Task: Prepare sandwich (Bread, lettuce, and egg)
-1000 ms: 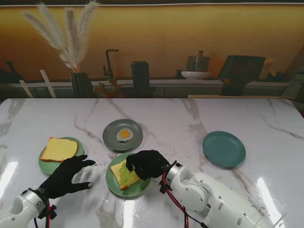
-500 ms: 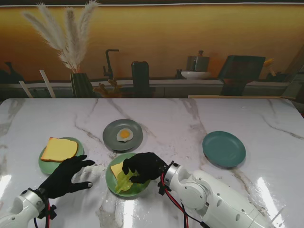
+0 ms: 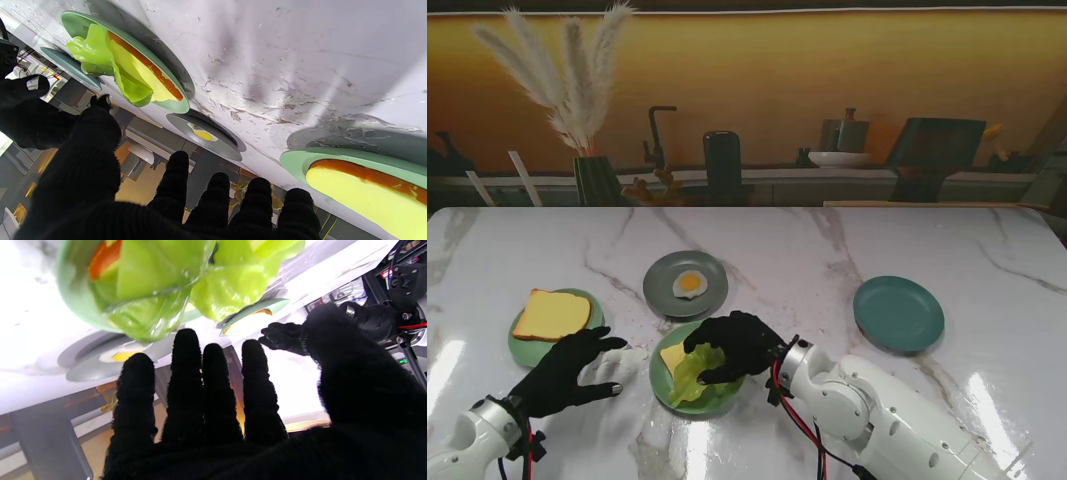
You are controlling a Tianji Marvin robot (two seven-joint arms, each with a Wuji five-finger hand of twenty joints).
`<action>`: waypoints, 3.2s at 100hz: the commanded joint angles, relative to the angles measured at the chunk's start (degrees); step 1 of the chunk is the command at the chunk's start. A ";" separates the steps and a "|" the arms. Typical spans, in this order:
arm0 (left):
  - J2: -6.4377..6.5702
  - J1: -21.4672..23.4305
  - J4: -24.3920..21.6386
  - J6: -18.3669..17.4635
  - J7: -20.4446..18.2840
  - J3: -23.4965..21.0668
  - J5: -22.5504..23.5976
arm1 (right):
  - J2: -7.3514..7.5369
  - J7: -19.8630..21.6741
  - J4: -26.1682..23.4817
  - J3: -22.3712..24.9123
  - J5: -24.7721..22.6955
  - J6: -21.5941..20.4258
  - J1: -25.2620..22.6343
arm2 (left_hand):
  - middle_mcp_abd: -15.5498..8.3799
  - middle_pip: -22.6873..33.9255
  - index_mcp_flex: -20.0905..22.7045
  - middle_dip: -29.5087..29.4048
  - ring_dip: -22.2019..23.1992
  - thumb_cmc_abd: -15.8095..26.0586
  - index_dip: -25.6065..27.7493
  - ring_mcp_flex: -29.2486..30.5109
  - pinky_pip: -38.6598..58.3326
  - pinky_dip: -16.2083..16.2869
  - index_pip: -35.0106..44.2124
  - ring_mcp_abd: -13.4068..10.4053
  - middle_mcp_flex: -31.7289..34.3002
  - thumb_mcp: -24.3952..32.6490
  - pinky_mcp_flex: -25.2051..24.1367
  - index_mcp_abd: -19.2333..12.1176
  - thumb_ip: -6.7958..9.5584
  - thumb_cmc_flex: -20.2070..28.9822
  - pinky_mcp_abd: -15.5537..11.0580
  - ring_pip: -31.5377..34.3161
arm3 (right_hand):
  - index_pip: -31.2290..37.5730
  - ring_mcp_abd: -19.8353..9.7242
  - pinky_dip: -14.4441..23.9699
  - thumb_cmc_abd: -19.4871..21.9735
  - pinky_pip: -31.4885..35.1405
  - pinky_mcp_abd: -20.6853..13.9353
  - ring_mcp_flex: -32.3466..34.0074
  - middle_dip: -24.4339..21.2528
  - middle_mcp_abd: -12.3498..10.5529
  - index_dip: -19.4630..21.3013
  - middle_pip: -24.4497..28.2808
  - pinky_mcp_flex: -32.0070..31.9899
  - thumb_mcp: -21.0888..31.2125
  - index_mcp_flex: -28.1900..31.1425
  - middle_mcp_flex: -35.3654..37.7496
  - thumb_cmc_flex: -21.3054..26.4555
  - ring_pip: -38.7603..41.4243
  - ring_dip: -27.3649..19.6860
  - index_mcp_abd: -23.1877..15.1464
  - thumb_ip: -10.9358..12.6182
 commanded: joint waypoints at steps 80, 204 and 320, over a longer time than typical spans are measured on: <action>-0.04 -4.92 -0.41 0.70 0.36 4.12 -1.57 | 1.02 -0.03 -18.90 26.08 -6.26 1.79 -26.74 | 0.49 4.46 0.12 -0.54 4.23 -0.31 1.76 -0.44 3.53 5.98 2.36 -1.16 0.67 0.30 -1.02 1.11 1.58 1.88 0.63 3.27 | -15.06 3.10 -24.36 9.93 -12.18 2.90 -18.93 -16.59 5.39 -9.72 -14.27 -18.76 -2.82 -16.67 -16.21 -4.50 -19.05 -17.30 6.15 -0.32; 1.13 -29.62 8.65 12.43 -3.29 18.58 6.63 | 0.98 -0.76 -17.37 20.81 -0.78 -3.03 -30.49 | 1.31 14.23 3.73 -2.19 3.72 -8.14 1.70 4.23 23.95 1.28 -0.13 1.21 3.22 6.33 0.09 3.52 2.00 2.32 1.46 11.69 | -14.42 2.57 -29.15 11.69 -9.48 3.90 -24.54 -15.25 5.64 -7.84 -8.72 -27.08 -4.47 -17.08 -21.33 -2.66 -14.66 -16.81 6.83 -0.02; -0.69 -55.77 36.87 15.59 8.59 49.58 11.01 | 1.01 1.64 -16.80 21.17 2.29 -1.38 -29.62 | 1.03 13.52 -2.38 4.40 9.51 -15.08 7.64 2.02 33.92 -1.55 9.75 0.43 2.59 31.78 0.24 6.53 10.04 4.50 -1.50 19.65 | -13.98 2.44 -29.09 11.57 -9.74 4.30 -23.11 -15.57 5.12 -8.14 -9.56 -27.24 -4.60 -16.03 -19.30 -2.46 -15.15 -16.62 6.53 -0.06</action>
